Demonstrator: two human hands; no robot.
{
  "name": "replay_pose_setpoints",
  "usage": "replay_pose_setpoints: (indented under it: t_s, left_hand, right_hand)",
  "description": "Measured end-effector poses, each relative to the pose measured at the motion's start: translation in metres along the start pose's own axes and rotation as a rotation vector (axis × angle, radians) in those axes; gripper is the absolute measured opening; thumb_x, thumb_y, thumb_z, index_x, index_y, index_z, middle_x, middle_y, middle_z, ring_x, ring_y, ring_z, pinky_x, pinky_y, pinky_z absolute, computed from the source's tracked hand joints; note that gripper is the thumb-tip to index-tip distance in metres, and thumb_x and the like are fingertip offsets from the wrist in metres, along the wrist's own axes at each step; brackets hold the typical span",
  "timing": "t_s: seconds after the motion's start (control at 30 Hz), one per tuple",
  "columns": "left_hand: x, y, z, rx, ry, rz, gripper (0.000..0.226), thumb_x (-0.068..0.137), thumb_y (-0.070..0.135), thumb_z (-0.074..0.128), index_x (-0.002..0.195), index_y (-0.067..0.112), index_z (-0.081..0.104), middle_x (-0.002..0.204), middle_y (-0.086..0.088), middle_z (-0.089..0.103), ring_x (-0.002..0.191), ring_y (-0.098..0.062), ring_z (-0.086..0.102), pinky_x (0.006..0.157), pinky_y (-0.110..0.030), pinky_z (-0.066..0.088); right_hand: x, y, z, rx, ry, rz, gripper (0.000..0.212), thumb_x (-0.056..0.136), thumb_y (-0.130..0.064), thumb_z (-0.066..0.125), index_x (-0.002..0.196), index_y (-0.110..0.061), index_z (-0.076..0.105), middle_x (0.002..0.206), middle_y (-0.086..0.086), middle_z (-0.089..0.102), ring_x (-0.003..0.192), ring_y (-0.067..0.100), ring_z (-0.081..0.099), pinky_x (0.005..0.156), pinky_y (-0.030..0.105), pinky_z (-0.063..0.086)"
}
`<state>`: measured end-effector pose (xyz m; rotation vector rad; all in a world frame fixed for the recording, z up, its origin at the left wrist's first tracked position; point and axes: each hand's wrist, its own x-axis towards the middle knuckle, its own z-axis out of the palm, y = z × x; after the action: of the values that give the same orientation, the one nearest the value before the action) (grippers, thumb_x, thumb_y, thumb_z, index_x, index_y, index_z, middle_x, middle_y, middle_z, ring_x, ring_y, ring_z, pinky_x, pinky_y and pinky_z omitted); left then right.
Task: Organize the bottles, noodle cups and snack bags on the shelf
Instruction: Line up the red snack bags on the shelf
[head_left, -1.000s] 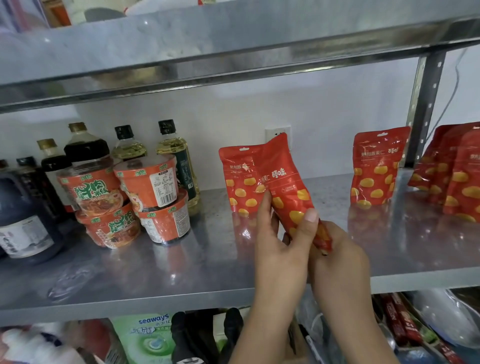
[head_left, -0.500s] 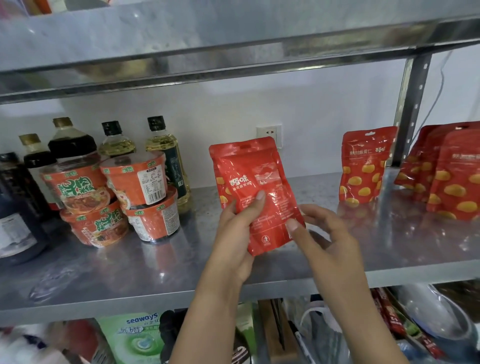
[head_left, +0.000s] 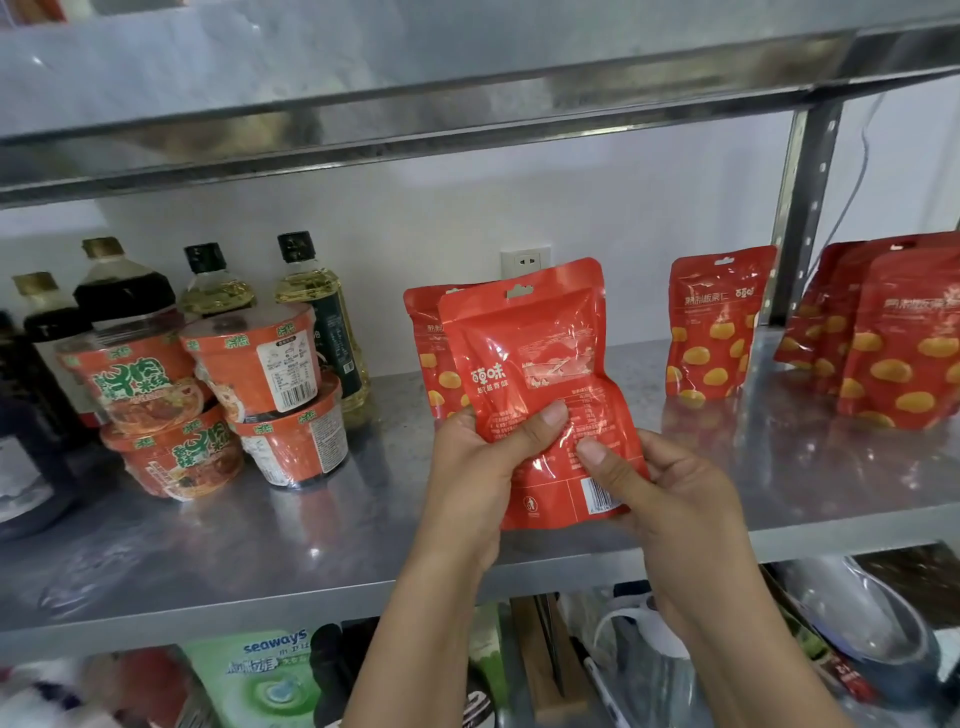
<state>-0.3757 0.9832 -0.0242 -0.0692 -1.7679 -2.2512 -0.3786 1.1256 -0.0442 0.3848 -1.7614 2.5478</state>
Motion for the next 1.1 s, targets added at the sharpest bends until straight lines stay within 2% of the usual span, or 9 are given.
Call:
replay_pose_setpoints:
  t_s: [0.23, 0.37, 0.57, 0.7, 0.77, 0.83, 0.9, 1.0, 1.1]
  left_hand:
    - [-0.004, -0.001, 0.007, -0.005, 0.024, 0.034, 0.050, 0.071, 0.018, 0.079, 0.119, 0.010, 0.067, 0.109, -0.010, 0.076, 0.099, -0.030, 0.074, 0.089, -0.048, 0.059]
    - [-0.005, 0.000, 0.008, -0.012, 0.019, 0.031, 0.050, 0.070, 0.018, 0.079, 0.118, 0.010, 0.067, 0.109, -0.010, 0.076, 0.100, -0.031, 0.074, 0.092, -0.051, 0.058]
    - [-0.007, 0.002, 0.008, 0.000, 0.022, 0.028, 0.052, 0.070, 0.020, 0.079, 0.120, 0.010, 0.066, 0.110, -0.009, 0.076, 0.100, -0.029, 0.074, 0.092, -0.050, 0.058]
    - [-0.005, 0.008, 0.005, 0.073, -0.010, 0.017, 0.055, 0.073, 0.035, 0.077, 0.124, 0.017, 0.065, 0.113, -0.004, 0.075, 0.103, -0.025, 0.073, 0.095, -0.051, 0.055]
    - [0.001, 0.017, 0.003, 0.083, -0.006, 0.034, 0.056, 0.078, 0.047, 0.068, 0.126, 0.019, 0.063, 0.115, -0.002, 0.075, 0.105, -0.023, 0.073, 0.095, -0.050, 0.055]
    - [0.011, 0.025, 0.000, 0.046, 0.038, 0.063, 0.051, 0.088, 0.049, 0.058, 0.126, 0.014, 0.063, 0.115, -0.005, 0.075, 0.105, -0.024, 0.072, 0.095, -0.049, 0.056]
    - [0.023, 0.031, -0.002, 0.030, 0.098, 0.106, 0.041, 0.097, 0.041, 0.053, 0.122, 0.011, 0.066, 0.112, -0.008, 0.075, 0.103, -0.025, 0.073, 0.092, -0.047, 0.057]
    - [0.036, 0.035, -0.007, 0.056, 0.148, 0.143, 0.031, 0.100, 0.031, 0.053, 0.114, 0.009, 0.069, 0.104, -0.009, 0.077, 0.095, -0.024, 0.075, 0.085, -0.039, 0.061]
    - [0.039, 0.035, -0.009, 0.047, 0.126, 0.104, 0.030, 0.100, 0.030, 0.054, 0.116, 0.009, 0.068, 0.106, -0.010, 0.077, 0.095, -0.025, 0.075, 0.081, -0.035, 0.061]
  right_hand:
    - [-0.002, 0.001, 0.000, 0.013, 0.060, -0.042, 0.019, 0.072, -0.025, 0.075, 0.089, -0.017, 0.077, 0.089, 0.007, 0.079, 0.083, 0.025, 0.076, 0.069, 0.030, 0.060]
    - [-0.003, 0.002, 0.001, 0.010, 0.079, -0.050, 0.021, 0.072, -0.027, 0.076, 0.090, -0.017, 0.077, 0.089, 0.007, 0.078, 0.084, 0.026, 0.076, 0.076, 0.039, 0.059]
    - [-0.005, 0.000, 0.002, 0.027, 0.072, -0.060, 0.022, 0.072, -0.026, 0.075, 0.092, -0.016, 0.076, 0.089, 0.006, 0.079, 0.084, 0.024, 0.076, 0.075, 0.036, 0.060]
    - [0.002, -0.001, 0.003, 0.057, 0.053, -0.036, 0.026, 0.074, -0.025, 0.075, 0.096, -0.013, 0.076, 0.093, 0.009, 0.078, 0.088, 0.027, 0.076, 0.080, 0.040, 0.059]
    - [0.013, -0.003, 0.006, 0.078, 0.025, -0.013, 0.029, 0.075, -0.025, 0.074, 0.101, -0.010, 0.074, 0.097, 0.009, 0.078, 0.093, 0.028, 0.075, 0.083, 0.041, 0.058]
    - [0.025, -0.009, 0.010, 0.082, -0.019, -0.005, 0.033, 0.077, -0.025, 0.072, 0.105, -0.009, 0.072, 0.101, 0.008, 0.078, 0.097, 0.027, 0.074, 0.084, 0.039, 0.059]
    - [0.035, -0.018, 0.015, 0.024, -0.084, -0.021, 0.034, 0.079, -0.029, 0.071, 0.108, -0.011, 0.070, 0.103, 0.006, 0.077, 0.098, 0.023, 0.074, 0.086, 0.036, 0.059]
    - [0.048, -0.034, 0.025, -0.056, -0.111, -0.117, 0.030, 0.083, -0.035, 0.068, 0.109, -0.020, 0.069, 0.102, -0.005, 0.077, 0.094, 0.011, 0.074, 0.075, 0.021, 0.058]
    - [0.061, -0.046, 0.034, -0.096, -0.086, -0.169, 0.018, 0.088, -0.028, 0.068, 0.103, -0.018, 0.071, 0.096, -0.004, 0.078, 0.088, 0.012, 0.075, 0.069, 0.018, 0.057]
